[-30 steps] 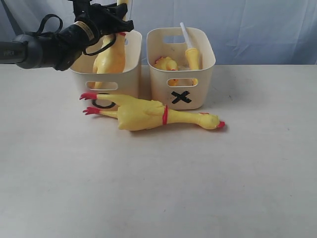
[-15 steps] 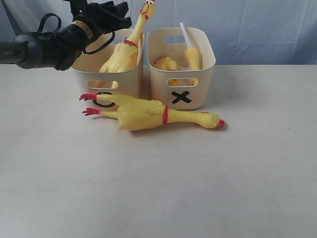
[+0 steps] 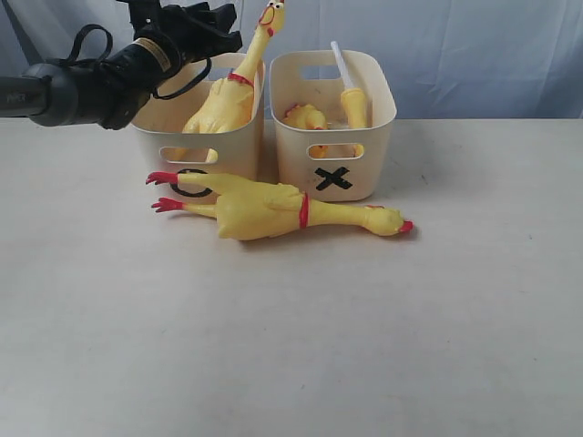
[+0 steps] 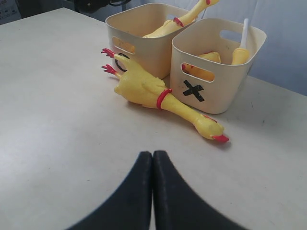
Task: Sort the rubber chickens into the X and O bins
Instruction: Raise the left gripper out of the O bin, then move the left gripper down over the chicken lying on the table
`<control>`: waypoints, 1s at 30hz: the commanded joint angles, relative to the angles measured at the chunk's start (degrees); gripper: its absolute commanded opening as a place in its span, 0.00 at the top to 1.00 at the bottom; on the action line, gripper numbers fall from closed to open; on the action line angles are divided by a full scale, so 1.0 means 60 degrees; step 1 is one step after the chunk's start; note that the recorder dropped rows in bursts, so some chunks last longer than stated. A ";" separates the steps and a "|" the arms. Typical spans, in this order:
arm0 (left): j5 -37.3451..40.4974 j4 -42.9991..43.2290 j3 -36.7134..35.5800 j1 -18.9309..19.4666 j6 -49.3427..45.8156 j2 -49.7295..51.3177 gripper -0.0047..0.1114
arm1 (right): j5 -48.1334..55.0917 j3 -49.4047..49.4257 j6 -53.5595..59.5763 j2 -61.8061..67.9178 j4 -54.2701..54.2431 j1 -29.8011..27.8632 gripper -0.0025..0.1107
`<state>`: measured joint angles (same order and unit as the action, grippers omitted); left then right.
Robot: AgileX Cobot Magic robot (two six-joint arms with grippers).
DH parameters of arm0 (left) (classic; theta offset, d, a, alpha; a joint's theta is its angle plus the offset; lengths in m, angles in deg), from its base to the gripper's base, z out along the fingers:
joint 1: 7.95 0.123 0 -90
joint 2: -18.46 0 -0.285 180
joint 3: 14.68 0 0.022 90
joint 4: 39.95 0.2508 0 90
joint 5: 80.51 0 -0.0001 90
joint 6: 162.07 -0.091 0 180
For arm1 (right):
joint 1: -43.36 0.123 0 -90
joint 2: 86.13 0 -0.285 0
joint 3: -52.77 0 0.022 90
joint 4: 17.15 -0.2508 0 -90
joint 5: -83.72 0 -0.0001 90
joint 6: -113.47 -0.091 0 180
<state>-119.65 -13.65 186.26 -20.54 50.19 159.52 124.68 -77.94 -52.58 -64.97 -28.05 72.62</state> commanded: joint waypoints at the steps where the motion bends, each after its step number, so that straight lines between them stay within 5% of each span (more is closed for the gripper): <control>1: 0.0020 -0.0102 0.0021 -0.0014 0.0015 -0.0046 0.56 | -0.0136 0.0039 -0.0012 -0.0060 0.0012 -0.0021 0.98; 22: 0.0934 0.1093 0.0021 -0.0014 0.0048 -0.1402 0.56 | -0.0136 0.0039 -0.0012 -0.0060 0.0049 -0.0021 0.98; 24: 0.1540 0.1720 0.0021 -0.0014 0.0206 -0.1660 0.56 | -0.0136 0.0039 -0.0012 -0.0060 0.0049 -0.0021 0.98; 30: 0.2773 0.6756 -0.0234 0.0007 0.4094 -0.2891 0.63 | -0.0264 0.0039 -0.0012 -0.0060 0.0050 -0.0021 0.98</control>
<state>-103.73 16.82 185.82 -20.54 66.47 144.86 124.37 -77.94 -52.58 -64.97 -28.05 72.62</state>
